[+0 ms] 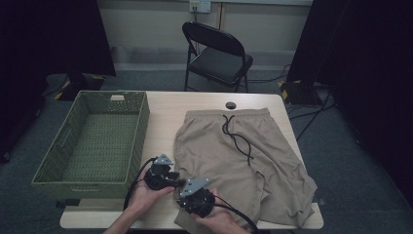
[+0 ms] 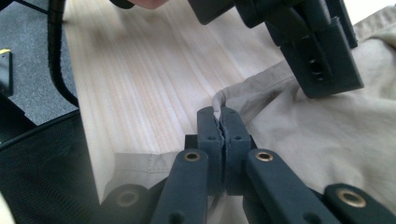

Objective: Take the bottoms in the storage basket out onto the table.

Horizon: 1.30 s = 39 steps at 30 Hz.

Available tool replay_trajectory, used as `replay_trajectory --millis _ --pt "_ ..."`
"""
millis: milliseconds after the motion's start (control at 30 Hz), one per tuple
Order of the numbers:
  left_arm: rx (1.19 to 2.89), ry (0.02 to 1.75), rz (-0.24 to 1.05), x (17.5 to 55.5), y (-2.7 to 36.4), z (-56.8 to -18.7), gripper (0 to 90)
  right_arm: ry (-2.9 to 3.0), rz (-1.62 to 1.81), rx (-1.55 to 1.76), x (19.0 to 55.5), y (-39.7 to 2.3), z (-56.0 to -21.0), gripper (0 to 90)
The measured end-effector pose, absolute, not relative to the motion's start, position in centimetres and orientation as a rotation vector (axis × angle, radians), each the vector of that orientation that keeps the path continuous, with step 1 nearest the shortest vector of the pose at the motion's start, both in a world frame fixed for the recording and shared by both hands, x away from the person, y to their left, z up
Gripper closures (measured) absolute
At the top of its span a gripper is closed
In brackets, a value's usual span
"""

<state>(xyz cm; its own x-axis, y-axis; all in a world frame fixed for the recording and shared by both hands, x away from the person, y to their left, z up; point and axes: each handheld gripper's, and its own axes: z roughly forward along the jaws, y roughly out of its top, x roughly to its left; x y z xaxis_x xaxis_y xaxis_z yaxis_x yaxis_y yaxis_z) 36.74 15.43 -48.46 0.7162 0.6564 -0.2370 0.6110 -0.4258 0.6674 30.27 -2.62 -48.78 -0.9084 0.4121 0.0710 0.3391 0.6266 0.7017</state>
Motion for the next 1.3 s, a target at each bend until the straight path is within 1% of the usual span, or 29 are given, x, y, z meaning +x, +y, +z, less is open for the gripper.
replay_trajectory --millis 67,200,333,600,800,1100,1300 --pt "2.143 0.962 0.085 36.8 15.5 -48.4 55.8 2.739 1.168 0.632 30.3 -2.9 -48.5 88.7" --pt "2.118 0.969 0.085 36.8 15.6 -48.2 55.9 2.715 1.197 0.632 30.2 -3.8 -47.5 88.7" --pt "2.092 0.968 0.090 36.8 15.7 -48.0 55.5 2.684 1.233 0.668 30.7 -5.0 -46.3 88.7" --pt "2.055 0.969 0.111 36.7 16.1 -47.5 53.3 2.630 1.226 0.705 31.2 -7.1 -45.2 88.7" --pt "2.059 0.951 0.098 36.7 15.9 -47.5 52.9 2.611 1.212 0.780 32.0 -9.2 -45.6 88.7" --pt "2.040 0.952 0.113 36.5 15.9 -47.3 52.9 2.610 1.162 0.793 32.3 -9.6 -46.3 88.7" --pt "2.001 0.970 0.142 36.6 16.5 -46.9 52.7 2.575 1.157 0.842 33.1 -10.9 -46.1 88.7"
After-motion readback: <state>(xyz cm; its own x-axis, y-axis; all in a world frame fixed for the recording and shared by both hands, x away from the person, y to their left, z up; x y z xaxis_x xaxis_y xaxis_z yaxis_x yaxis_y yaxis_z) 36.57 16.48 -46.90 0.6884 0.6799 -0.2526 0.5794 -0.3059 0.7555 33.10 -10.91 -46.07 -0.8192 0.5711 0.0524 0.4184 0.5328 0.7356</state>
